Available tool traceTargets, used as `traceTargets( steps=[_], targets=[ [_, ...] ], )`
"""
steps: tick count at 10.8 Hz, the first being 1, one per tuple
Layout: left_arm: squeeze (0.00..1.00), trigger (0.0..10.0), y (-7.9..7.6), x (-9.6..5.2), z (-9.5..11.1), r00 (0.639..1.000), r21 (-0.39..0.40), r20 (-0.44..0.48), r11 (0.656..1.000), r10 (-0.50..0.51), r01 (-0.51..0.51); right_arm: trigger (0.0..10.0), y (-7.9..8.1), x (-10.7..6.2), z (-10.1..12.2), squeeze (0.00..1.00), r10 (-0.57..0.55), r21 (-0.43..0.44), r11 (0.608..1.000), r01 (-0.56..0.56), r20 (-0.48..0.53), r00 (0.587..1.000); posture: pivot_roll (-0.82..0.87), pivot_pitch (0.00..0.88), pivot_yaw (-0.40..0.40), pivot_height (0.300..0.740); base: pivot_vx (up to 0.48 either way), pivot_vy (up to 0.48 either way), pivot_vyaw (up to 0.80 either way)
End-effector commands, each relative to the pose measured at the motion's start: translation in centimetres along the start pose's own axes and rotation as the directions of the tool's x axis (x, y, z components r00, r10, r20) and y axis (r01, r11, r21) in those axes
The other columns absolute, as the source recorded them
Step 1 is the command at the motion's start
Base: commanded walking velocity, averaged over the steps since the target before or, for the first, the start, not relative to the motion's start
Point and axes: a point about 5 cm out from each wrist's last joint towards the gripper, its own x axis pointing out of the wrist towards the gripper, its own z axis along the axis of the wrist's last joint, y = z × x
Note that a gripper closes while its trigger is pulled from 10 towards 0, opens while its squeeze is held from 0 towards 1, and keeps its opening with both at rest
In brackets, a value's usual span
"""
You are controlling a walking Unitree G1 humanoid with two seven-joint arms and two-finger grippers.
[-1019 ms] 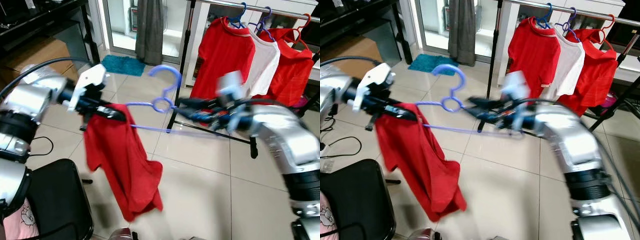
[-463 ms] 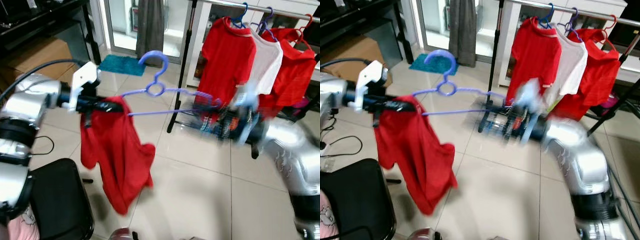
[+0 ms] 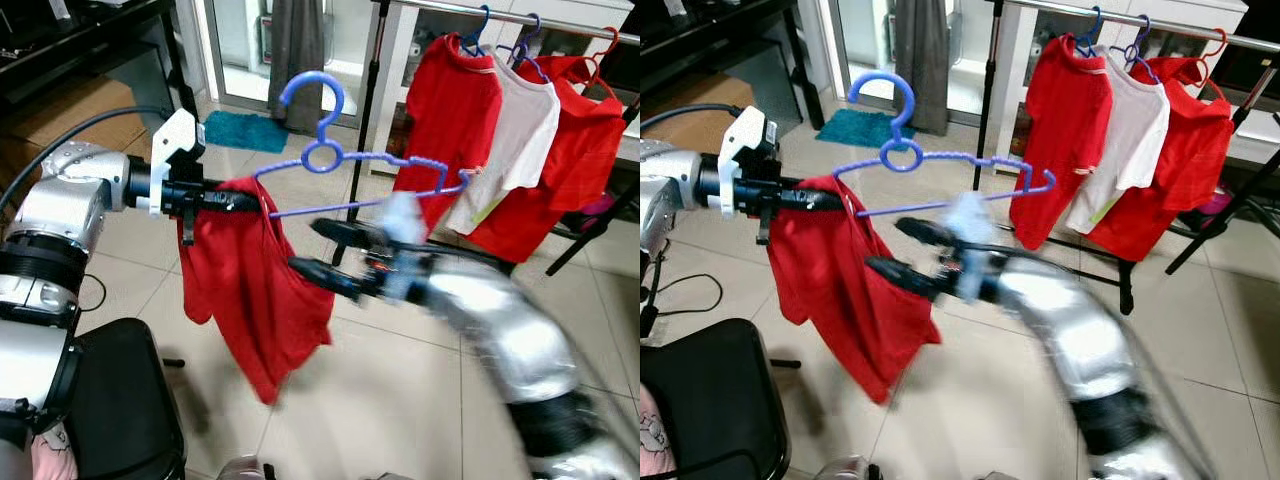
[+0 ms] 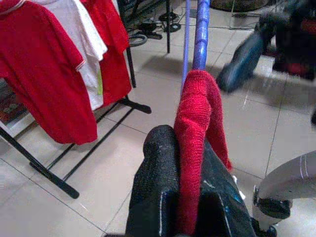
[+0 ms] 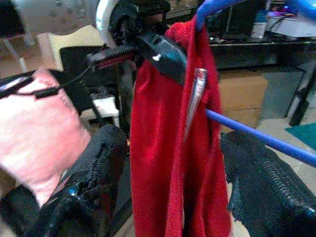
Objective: Hang hanger
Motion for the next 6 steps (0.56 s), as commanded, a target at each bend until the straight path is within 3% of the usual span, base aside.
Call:
traceTargets(
  steps=[1,4,6],
  targets=[
    [0.0,0.0,0.6,-0.1,1.8,0.999,0.066,0.03,0.998,0.021,-0.023,10.0,-0.1,0.4,0.2,0.0,-0.027,-0.023,0.999,0.027,-0.005,1.0,-0.05,0.0,0.003,0.74,0.0,0.0,0.0],
    [0.0,0.0,0.9,0.3,2.4,0.997,0.083,0.057,0.995,0.052,-0.056,10.0,1.4,2.5,0.2,0.0,0.007,-0.017,1.0,-0.006,0.008,1.0,-0.05,0.006,0.005,0.74,0.0,0.0,0.0],
    [0.0,0.0,0.9,0.8,2.9,0.996,0.085,0.079,0.995,0.04,-0.047,10.0,1.5,3.7,-0.4,0.0,0.011,-0.031,0.999,-0.012,-0.028,1.0,-0.05,0.014,0.008,0.74,0.0,0.0,0.0]
  ],
)
